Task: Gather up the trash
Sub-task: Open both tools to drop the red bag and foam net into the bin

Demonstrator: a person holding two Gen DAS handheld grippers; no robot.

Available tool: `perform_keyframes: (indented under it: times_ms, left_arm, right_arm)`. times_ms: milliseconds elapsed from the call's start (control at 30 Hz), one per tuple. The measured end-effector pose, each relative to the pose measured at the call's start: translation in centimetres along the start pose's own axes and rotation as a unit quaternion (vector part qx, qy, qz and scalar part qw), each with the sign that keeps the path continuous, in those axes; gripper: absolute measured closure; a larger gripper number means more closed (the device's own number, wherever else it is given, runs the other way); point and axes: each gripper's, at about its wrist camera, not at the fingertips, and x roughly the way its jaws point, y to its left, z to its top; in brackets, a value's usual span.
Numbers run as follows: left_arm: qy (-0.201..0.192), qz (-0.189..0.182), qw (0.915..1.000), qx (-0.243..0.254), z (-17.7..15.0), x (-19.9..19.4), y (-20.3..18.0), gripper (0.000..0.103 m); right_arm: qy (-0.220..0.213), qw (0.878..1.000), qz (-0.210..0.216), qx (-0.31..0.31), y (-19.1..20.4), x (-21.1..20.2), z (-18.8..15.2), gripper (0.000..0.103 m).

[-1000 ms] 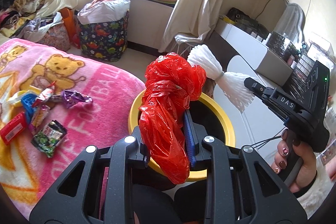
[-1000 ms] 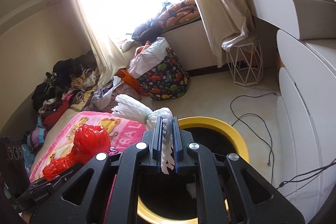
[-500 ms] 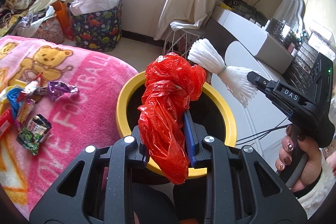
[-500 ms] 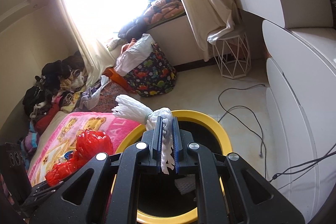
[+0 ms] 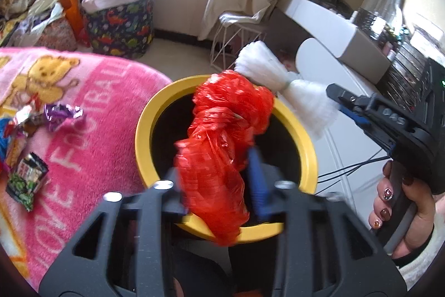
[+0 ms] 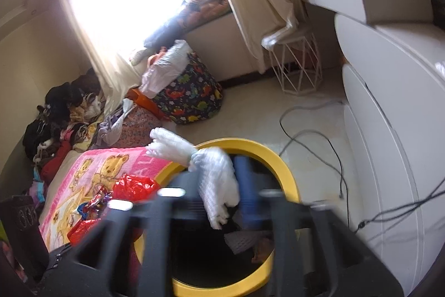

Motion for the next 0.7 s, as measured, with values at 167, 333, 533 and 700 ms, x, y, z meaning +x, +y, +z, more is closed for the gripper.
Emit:
perform_keyframes:
  times_ms: [167, 333, 533, 700]
  left_arm:
    - [-0.023, 0.048, 0.998, -0.035, -0.2, -0.9, 2.0, 0.011]
    - [-0.046, 0.081, 0.9948, -0.042, -0.3, -2.5, 3.1, 0.011]
    - [-0.073, 0.101, 0.9912, -0.045, -0.1, -4.4, 3.9, 0.011]
    - [-0.096, 0.111, 0.988, -0.048, 0.1, -5.8, 4.5, 0.011]
  right_arm:
    - [0.016, 1.0, -0.01, 0.011, -0.6, 0.6, -0.4, 0.041]
    - [0.008, 1.0, -0.008, -0.007, 0.5, 0.5, -0.8, 0.032]
    - [0.0, 1.0, 0.002, -0.029, 2.0, 0.2, -1.0, 0.027]
    - [-0.007, 0.999, 0.012, -0.041, 3.3, -0.1, -1.1, 0.024]
